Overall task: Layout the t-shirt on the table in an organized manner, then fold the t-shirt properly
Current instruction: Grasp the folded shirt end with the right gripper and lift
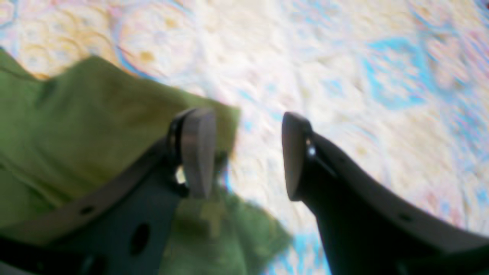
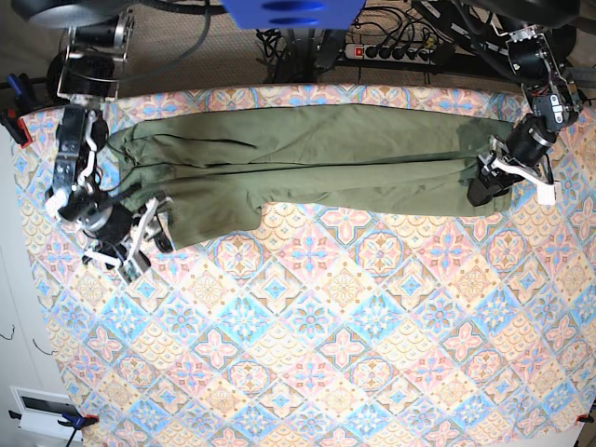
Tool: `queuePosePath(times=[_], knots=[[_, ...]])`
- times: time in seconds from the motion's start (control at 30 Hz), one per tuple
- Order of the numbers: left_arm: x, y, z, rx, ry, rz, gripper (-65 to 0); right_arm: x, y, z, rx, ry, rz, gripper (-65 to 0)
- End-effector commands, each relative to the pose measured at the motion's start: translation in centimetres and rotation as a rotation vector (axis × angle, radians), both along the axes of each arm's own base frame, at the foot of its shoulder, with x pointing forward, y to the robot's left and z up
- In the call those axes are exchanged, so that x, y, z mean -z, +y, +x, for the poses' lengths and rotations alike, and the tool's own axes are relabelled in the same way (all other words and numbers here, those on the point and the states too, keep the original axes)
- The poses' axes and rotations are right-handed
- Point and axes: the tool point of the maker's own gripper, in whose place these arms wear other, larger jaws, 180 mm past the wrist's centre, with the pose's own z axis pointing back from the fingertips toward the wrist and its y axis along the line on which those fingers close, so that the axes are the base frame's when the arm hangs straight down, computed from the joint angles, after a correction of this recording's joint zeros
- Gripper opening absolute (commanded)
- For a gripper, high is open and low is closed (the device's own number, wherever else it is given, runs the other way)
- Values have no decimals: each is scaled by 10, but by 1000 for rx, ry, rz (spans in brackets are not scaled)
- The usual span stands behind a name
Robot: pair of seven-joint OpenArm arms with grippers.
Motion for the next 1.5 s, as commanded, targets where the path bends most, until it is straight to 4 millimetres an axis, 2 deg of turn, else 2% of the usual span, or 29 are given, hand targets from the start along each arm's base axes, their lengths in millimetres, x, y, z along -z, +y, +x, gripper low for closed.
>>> queuePosePath(times=[0.0,0.13,0.2,0.27,0.4,0.6,0.73,0.93,1.0,1.07,1.17,1.2,1.3,1.47], knots=[[-16,4,7,-3,-54,2,-278,-10,-5,12,14,-29,3,-377],[-21,1,9,-5,-74,-33,-279,11,6,24,38,30,79,-376],[-22,1,9,-6,-80,-43,-279,19,6,32,57,60,109,-376],[-24,-1,10,-7,-88,-59,-279,31,1,35,78,102,127,-376],[-24,-1,10,-8,-89,-62,-279,43,0,38,97,127,163,-376],[-24,-1,10,-9,-88,-62,-279,67,-2,30,126,183,206,-375],[-25,-1,11,-8,-91,-62,-278,74,-1,25,126,199,209,-375],[-24,0,12,-10,-90,-61,-278,83,27,19,27,236,164,-382],[-24,0,12,-11,-90,-61,-278,89,32,12,10,255,160,-423],[-23,0,12,-11,-88,-60,-278,95,31,5,13,269,161,-496],[-23,0,12,-11,-88,-60,-278,91,27,6,23,260,161,-629],[-24,1,12,-11,-88,-59,-278,86,29,8,15,243,157,-650],[-23,1,12,-12,-86,-58,-278,57,37,15,-25,178,126,-639],[-14,4,9,-26,-64,-71,-281,20,70,-8,-116,115,230,-639]])
